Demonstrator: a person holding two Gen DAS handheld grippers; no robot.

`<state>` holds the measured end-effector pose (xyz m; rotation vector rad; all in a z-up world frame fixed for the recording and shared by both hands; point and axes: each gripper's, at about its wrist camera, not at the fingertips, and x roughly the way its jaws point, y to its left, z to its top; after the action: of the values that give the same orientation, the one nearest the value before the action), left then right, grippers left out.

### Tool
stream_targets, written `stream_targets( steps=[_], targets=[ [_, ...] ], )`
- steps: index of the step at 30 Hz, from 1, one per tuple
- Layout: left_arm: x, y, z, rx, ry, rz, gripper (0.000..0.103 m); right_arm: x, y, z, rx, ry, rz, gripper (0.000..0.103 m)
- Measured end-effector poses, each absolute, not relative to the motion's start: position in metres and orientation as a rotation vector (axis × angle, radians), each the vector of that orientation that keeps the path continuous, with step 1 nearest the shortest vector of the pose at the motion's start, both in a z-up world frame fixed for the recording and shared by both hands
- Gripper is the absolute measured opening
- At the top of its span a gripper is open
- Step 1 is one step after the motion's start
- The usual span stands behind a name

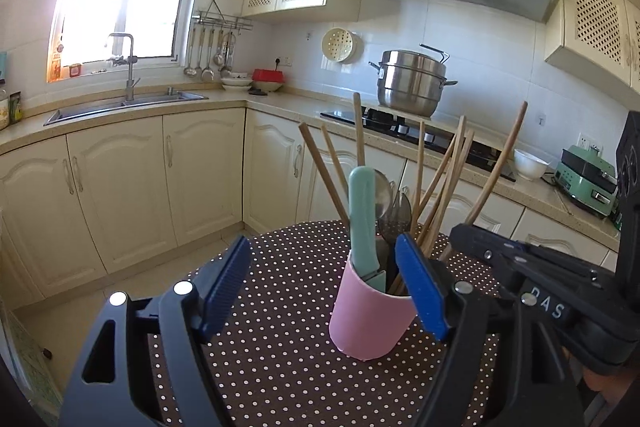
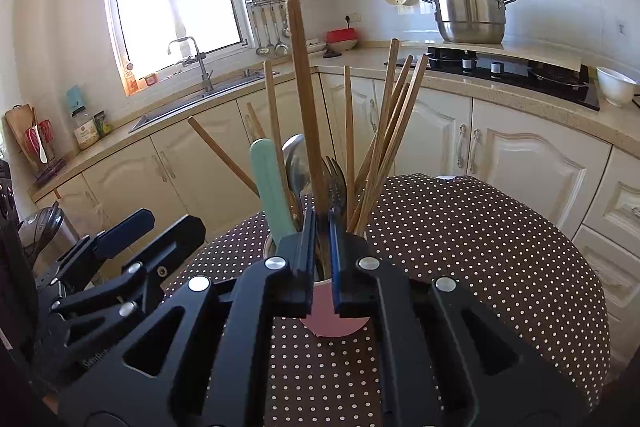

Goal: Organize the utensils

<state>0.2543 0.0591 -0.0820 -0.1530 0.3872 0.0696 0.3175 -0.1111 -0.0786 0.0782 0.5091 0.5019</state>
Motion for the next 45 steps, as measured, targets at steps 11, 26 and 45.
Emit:
stream_targets(
  steps=[11, 26, 45],
  targets=[
    [0.224, 0.055, -0.056, -0.158, 0.333, 0.035, 0.075, 0.286, -0.130, -0.056, 0.078, 0.438, 0.444, 0.046],
    [0.134, 0.016, -0.006, -0.049, 0.245, -0.005, 0.081, 0.180, -0.173, -0.016, 0.080, 0.304, 0.350, 0.070],
    [0.036, 0.001, 0.012, -0.019, 0.188, -0.024, 0.087, 0.061, -0.190, 0.003, 0.052, 0.152, 0.228, 0.092]
  ],
)
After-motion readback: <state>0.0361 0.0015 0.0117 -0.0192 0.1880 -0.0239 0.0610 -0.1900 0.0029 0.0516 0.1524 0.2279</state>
